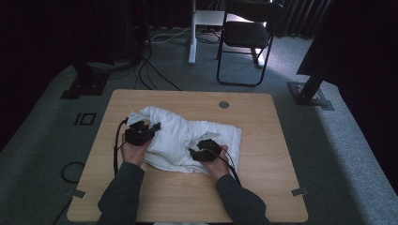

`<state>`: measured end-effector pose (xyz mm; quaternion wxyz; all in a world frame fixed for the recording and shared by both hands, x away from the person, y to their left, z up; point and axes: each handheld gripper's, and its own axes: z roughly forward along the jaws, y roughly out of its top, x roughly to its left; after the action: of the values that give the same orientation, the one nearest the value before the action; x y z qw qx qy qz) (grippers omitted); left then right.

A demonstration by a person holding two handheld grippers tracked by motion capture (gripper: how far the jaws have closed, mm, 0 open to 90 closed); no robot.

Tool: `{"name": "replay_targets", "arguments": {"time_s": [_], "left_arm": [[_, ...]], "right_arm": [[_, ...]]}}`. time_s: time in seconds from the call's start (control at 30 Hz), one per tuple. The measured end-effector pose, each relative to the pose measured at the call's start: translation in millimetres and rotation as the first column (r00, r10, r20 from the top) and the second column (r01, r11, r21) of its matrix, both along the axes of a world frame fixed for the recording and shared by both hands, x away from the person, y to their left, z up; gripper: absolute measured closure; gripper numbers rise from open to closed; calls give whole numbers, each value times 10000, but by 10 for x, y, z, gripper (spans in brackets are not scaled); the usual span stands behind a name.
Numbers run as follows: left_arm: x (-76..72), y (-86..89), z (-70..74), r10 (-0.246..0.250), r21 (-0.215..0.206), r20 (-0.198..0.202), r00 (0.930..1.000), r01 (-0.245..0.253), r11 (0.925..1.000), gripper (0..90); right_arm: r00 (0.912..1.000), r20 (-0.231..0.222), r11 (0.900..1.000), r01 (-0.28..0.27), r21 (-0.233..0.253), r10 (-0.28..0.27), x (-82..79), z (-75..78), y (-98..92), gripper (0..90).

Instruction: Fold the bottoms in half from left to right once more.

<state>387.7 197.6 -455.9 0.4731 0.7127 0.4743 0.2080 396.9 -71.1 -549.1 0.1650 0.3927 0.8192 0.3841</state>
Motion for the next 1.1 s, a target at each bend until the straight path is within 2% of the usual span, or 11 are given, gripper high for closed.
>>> {"name": "replay_targets", "arguments": {"time_s": [0.13,0.4,0.53,0.7,0.73,0.77,0.83,0.9,0.97,1.03,1.1], "left_arm": [[-18,-14,32,-29,-59,97,9999,30,10000,809],[-35,-47,103,-191,-228,262,9995,197,9995,809],[-51,-104,132,-399,-277,372,9985,409,9988,809],[-76,-164,155,-546,-111,518,9972,552,9984,809],[-79,-161,160,-552,-104,543,9970,558,9984,809],[-83,-154,164,-541,-92,545,9970,547,9985,809],[-87,-138,170,-550,-29,542,9970,552,9985,809],[-87,-133,171,-532,-40,541,9971,535,9986,809],[-91,-145,178,-556,-155,525,9971,565,9983,809],[-109,-188,197,-672,-184,569,9961,683,9975,809],[-133,-256,224,-868,-97,668,9940,876,9961,809]], "right_arm": [[10000,-15,9996,-52,291,52,14,-22,37,392],[10000,23,9989,-68,470,67,17,-36,182,393],[9998,-147,9984,-154,543,162,34,-27,267,393],[9960,-521,9960,-694,560,723,79,69,264,379],[9951,-557,9941,-776,763,819,68,120,218,376],[9952,-432,9907,-822,1085,873,41,182,157,376],[9963,193,9849,-851,1510,832,-49,308,-1,375],[9973,567,9885,-538,1414,462,-130,364,-146,378],[9989,216,9948,-426,923,407,-138,290,-203,377],[9986,-99,9977,-524,423,529,-116,150,-166,377],[9971,-374,9969,-651,445,668,-85,61,-87,375]]}}
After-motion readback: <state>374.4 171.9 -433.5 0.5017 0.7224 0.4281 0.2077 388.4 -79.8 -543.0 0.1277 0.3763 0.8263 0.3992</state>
